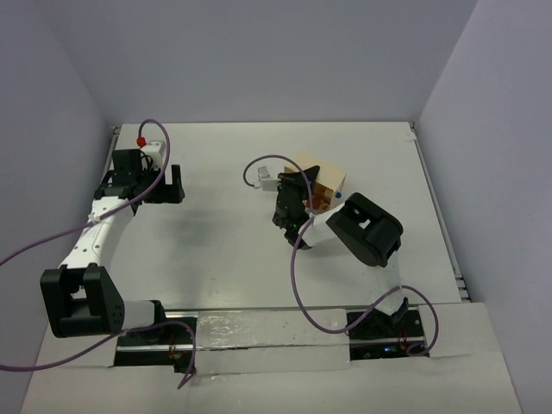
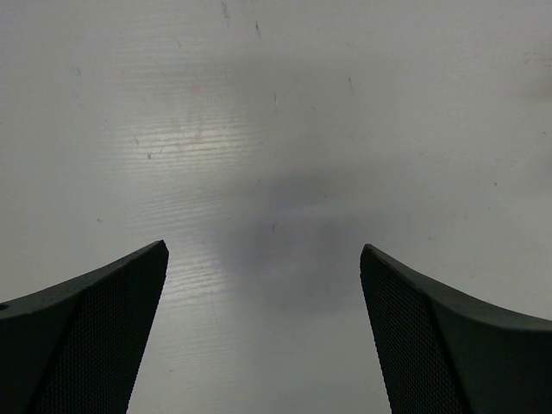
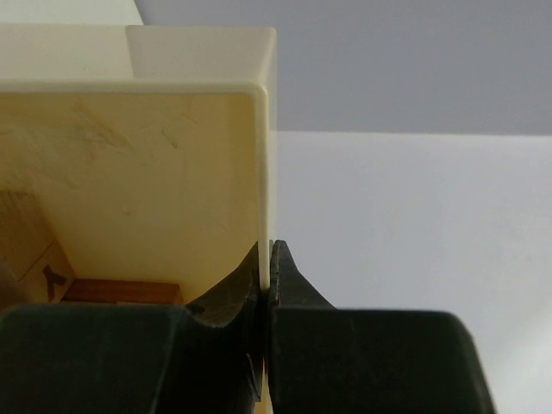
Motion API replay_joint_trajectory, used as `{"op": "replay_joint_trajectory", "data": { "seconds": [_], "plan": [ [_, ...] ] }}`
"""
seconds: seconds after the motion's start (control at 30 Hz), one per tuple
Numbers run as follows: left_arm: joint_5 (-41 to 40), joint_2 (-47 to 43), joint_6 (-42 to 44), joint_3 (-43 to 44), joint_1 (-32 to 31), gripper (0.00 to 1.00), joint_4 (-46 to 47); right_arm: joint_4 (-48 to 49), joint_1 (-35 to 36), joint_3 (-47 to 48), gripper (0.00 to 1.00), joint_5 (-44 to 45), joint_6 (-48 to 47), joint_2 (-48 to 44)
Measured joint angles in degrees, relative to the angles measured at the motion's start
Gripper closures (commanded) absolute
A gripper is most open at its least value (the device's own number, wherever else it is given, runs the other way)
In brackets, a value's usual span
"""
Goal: Build the wood block tower
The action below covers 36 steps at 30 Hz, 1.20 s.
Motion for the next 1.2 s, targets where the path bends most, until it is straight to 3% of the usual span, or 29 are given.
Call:
{"op": "replay_joint_trajectory", "data": {
  "seconds": [0.57,1.2],
  "plan": [
    [-0.16,-0.31,-0.04,-0.54,0.00,0.01,0.02,1.63,0.60,8.48,1.00,-3.34,-11.19,4.21],
    [-0.09,-0.77,-0.44,-0.52,0.00,0.01,-0.28,2.26,0.90,10.78,1.00,-3.03,-13.02,6.30]
  ]
}}
